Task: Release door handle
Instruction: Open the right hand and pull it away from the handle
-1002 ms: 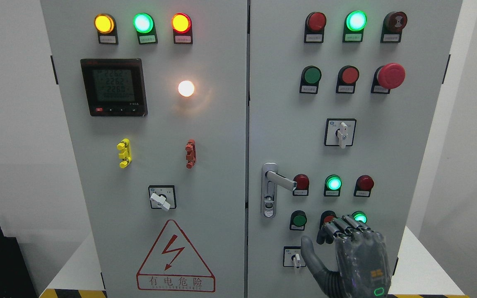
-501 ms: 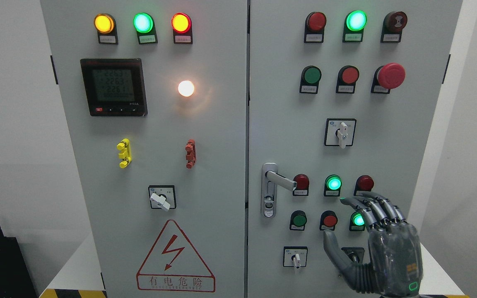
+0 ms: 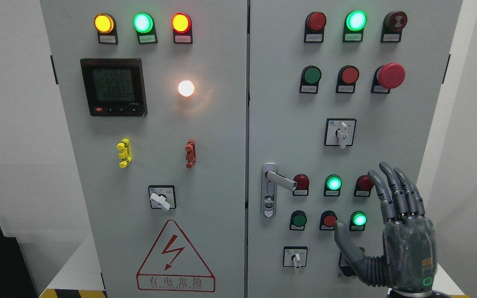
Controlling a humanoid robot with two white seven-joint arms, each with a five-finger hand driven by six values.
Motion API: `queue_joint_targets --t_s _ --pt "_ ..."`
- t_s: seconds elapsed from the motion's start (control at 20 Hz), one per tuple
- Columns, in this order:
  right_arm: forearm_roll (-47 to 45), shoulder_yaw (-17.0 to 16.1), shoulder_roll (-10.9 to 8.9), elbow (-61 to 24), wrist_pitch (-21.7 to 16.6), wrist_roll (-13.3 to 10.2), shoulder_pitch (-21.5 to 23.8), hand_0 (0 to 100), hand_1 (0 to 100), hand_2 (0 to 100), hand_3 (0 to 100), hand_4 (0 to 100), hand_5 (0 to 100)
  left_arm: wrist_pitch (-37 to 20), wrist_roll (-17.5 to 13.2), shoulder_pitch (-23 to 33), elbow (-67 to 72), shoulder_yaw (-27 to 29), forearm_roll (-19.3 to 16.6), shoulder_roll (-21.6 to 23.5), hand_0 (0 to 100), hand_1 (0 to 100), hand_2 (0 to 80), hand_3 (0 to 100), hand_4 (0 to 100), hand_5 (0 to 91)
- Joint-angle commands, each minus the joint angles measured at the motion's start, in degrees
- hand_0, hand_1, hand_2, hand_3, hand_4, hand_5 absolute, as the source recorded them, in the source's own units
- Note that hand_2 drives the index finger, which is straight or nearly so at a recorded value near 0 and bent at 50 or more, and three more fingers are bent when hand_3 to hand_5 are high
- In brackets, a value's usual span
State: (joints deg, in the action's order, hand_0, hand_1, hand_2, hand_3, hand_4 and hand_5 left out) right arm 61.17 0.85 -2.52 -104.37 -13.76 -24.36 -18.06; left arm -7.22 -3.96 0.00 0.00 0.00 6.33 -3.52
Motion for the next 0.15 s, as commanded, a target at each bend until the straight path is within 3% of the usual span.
queue_joint_targets --t_s 0.0,0.1 --pt "-0.17 1.0 2.08 -0.83 -0.04 1.06 0.05 38 31 0 2 0 0 0.01 0.0 -1.76 -0.44 -0.61 0.0 0.0 12 39 0.0 0 0 0.0" --pt "-0.17 0.82 2.78 -0.74 -0.12 2.03 0.05 38 32 0 2 0 0 0.01 0.0 -1.76 -0.44 -0.61 0.0 0.0 12 39 0.0 0 0 0.0"
